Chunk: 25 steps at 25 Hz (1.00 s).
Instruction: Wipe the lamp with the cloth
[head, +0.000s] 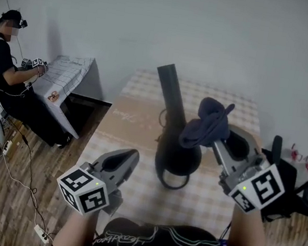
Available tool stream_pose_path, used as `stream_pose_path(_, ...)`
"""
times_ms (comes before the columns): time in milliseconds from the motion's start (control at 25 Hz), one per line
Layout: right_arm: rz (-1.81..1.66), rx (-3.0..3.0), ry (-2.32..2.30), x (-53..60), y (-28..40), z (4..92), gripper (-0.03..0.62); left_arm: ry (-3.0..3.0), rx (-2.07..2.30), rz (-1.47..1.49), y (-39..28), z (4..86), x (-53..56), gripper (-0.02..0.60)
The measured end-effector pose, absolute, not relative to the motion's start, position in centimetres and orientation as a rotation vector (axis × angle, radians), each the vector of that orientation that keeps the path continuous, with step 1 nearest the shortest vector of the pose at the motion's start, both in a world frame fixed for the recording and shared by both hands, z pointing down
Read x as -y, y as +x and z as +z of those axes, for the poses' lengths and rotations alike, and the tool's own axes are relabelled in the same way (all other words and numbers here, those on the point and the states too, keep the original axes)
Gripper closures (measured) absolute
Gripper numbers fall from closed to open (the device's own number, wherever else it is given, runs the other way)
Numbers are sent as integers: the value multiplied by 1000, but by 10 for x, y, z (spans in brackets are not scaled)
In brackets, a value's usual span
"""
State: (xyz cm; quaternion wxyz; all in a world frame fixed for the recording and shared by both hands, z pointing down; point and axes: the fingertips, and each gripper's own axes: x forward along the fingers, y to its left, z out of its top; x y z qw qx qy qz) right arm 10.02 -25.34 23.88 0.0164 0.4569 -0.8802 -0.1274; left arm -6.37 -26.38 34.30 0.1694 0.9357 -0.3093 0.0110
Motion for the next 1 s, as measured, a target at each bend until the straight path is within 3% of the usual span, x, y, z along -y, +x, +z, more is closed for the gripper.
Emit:
stream_pose_path(560,-715,2426,1665,270,48,170,533,2805,574,18,-85,315,320,581)
stream_pose_path(1000,-879,2064,1773,317,-19,163,533,2860,319,57,-132,319,362,581)
